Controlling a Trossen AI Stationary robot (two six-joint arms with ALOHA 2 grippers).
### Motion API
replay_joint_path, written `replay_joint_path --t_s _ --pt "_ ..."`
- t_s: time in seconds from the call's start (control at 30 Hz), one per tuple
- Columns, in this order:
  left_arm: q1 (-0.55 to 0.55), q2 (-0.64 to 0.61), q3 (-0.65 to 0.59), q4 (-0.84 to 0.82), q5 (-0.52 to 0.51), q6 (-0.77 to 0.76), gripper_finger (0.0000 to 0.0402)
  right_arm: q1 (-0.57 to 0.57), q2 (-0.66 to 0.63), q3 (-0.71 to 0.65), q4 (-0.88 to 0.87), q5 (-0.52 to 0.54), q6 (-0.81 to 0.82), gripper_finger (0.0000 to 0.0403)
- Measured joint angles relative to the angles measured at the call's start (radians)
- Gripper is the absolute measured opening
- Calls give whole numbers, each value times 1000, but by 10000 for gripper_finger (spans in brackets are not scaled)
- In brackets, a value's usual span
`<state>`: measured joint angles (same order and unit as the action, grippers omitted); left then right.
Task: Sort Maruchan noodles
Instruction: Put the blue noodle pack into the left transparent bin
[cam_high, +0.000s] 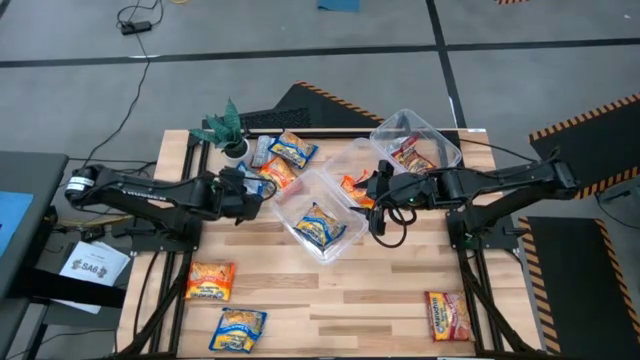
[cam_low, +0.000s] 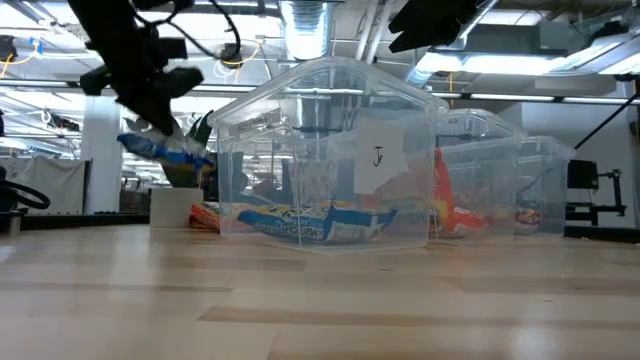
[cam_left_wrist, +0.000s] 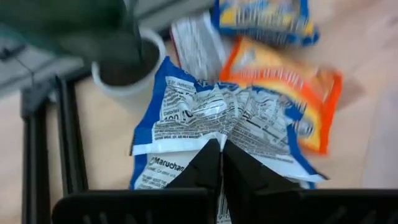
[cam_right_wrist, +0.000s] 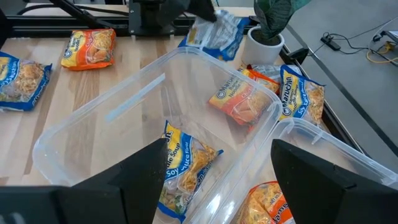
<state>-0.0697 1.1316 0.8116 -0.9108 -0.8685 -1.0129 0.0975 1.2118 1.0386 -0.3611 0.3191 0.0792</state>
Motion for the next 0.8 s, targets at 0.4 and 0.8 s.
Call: replay_joint_path --t_s 0.4,0.8 --pt "-159 -1 53 90 -429 87 0 0 0 0 4 0 0 306" --pt "-177 -1 53 244 -312 373 0 0 0 0 3 0 0 306"
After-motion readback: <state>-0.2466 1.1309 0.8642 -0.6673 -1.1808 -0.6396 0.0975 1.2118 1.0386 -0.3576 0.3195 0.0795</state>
